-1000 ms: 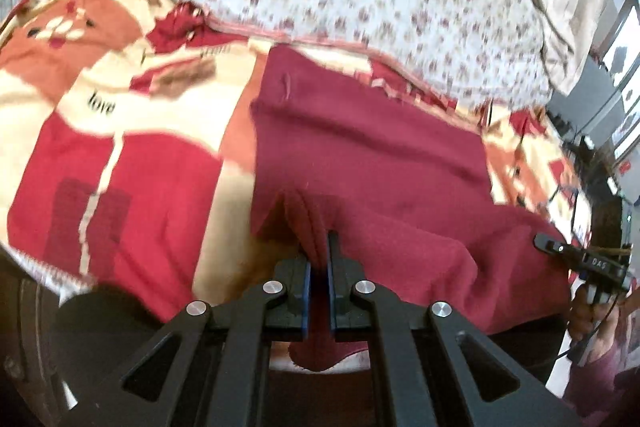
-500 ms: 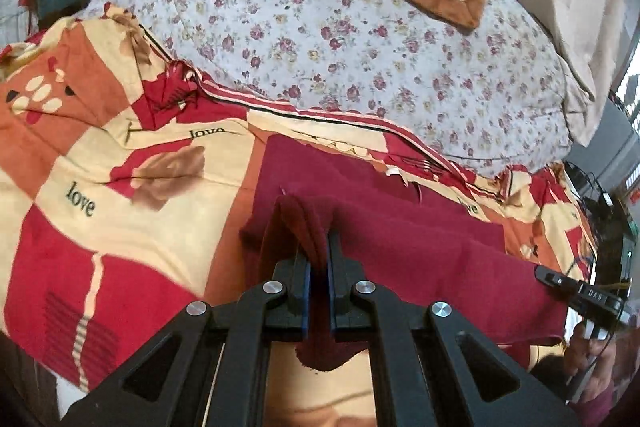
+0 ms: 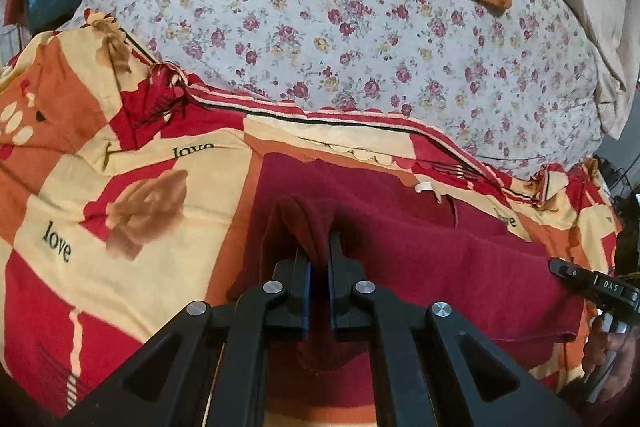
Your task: Fold small clothes
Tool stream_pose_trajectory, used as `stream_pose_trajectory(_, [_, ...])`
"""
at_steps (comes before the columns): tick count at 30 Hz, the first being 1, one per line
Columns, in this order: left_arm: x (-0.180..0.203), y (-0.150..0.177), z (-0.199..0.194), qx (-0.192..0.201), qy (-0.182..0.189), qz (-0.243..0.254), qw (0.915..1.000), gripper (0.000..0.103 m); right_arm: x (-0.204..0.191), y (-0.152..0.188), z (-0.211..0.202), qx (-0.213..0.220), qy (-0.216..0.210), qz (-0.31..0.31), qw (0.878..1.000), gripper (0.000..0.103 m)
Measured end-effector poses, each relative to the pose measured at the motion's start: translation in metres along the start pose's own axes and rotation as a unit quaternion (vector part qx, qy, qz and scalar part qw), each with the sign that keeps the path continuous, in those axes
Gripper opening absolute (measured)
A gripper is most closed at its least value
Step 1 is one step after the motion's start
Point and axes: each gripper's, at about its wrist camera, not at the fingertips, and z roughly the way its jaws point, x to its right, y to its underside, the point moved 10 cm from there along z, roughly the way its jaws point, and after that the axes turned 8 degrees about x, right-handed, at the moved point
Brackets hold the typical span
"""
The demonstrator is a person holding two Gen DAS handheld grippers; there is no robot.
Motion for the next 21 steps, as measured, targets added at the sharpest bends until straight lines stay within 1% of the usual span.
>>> stream_pose_trajectory(4, [-0.002,0.001,0.019,-0.011,-0.009,0.003,0.9999,0.0,0.012,-0.001,0.019,-0.014,0.013,0.002,1.0,0.007])
stream_pose_trajectory(8, [-0.008,0.005,0.035,-0.022,-0.016,-0.003,0.9996,0.0,0.021,0.003,0.031,-0.03,0.016,0.014,0.999,0.008])
stream_pose_trajectory(10, [-0.01,0.008,0.04,-0.027,-0.018,-0.006,0.9994,0.0,0.02,0.005,0.029,-0.037,0.016,0.015,0.999,0.015])
stream_pose_trajectory(12, [-0.011,0.01,0.042,-0.032,-0.019,-0.009,0.9993,0.0,0.017,0.008,0.019,-0.034,0.016,0.014,0.999,0.042])
stream_pose_trajectory(13, [-0.012,0.011,0.043,-0.033,-0.019,-0.01,0.9992,0.0,0.014,0.011,0.011,-0.03,0.014,0.013,0.999,0.046])
stream_pose_trajectory(14, [-0.012,0.011,0.043,-0.033,-0.019,-0.01,0.9992,0.0,0.012,0.014,0.006,-0.03,0.011,0.012,0.999,0.048])
stream_pose_trajectory(18, [-0.01,0.01,0.044,-0.034,-0.021,-0.005,0.9992,0.0,-0.003,0.033,-0.014,-0.045,-0.012,-0.004,0.999,0.048])
stream_pose_trajectory(20, [-0.009,0.009,0.045,-0.035,-0.022,-0.004,0.9991,0.0,-0.011,0.04,-0.014,-0.055,-0.028,-0.009,0.998,0.048])
stream_pose_trajectory(21, [-0.008,0.009,0.046,-0.036,-0.023,-0.002,0.9991,0.0,-0.015,0.043,-0.01,-0.064,-0.034,-0.011,0.997,0.045])
